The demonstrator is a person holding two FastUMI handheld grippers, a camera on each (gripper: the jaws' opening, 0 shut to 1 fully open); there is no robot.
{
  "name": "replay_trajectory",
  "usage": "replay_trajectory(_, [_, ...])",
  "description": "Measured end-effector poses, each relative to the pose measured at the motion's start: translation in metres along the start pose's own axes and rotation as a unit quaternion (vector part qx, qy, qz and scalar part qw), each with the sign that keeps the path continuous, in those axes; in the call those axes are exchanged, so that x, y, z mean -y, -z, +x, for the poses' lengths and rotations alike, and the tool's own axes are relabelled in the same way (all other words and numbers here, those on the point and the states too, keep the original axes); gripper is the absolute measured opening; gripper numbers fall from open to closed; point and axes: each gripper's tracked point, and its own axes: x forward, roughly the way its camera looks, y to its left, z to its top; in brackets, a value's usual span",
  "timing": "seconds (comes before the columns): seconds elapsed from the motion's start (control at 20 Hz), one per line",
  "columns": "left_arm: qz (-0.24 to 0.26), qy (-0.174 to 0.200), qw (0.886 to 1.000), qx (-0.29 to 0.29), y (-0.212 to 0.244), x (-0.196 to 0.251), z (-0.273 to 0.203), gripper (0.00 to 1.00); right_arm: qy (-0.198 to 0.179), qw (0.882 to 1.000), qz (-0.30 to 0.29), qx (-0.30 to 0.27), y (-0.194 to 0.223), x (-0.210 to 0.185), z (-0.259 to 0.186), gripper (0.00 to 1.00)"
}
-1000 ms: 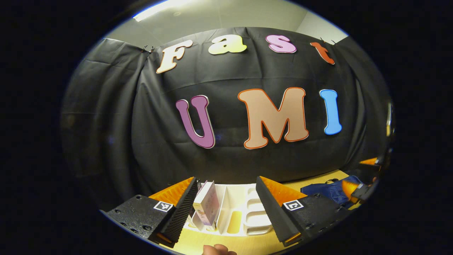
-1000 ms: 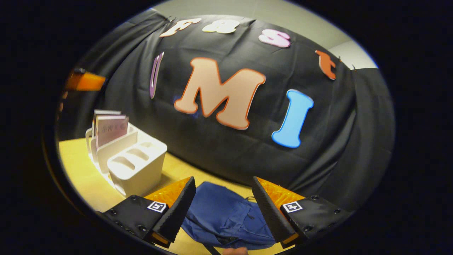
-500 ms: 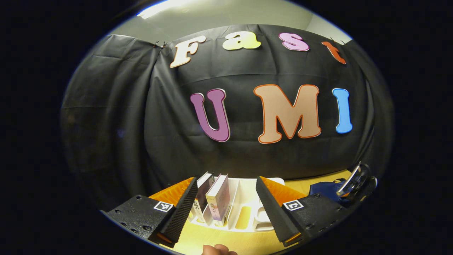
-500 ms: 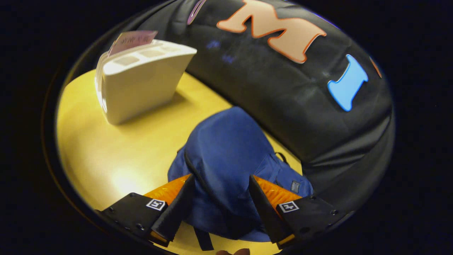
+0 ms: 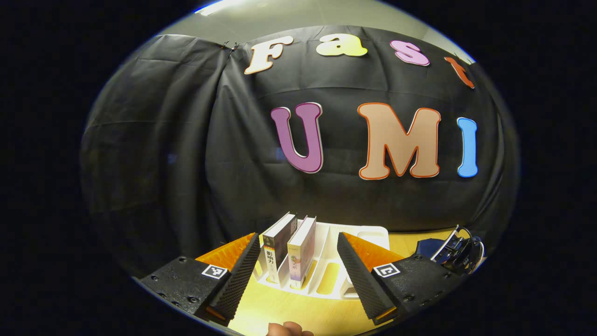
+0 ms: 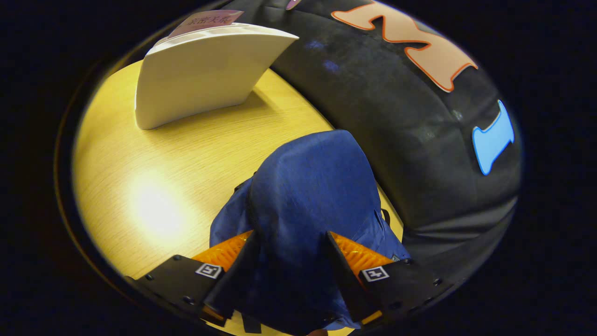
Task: Open the schoolbag, grab two books from the bookshelf and put them into the schoolbag.
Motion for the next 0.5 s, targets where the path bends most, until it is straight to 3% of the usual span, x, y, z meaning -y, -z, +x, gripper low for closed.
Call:
replay_trajectory(0.1, [-0.005,-0.002,1.0,0.0,-0.001,-0.002,0.0,1.0,-0.007,1.0,-0.017,-0.017,0.003,-0.004,0.003,0.57])
replay_trajectory(0.2, [-0.002,-0.003,1.0,0.001,-0.001,-0.002,-0.001,0.96,0.007,0.998,-0.04,-0.044,0.007,0.002,0.009,0.38])
replay_trajectory(0.35, [0.0,0.0,1.0,0.004,-0.005,0.0,-0.002,0.96,0.015,0.997,-0.03,-0.064,0.01,0.004,0.011,0.11])
replay_trajectory(0.5, [-0.002,0.0,1.0,0.004,-0.004,-0.002,-0.003,0.98,-0.003,0.998,-0.022,-0.062,0.011,0.002,0.012,0.13])
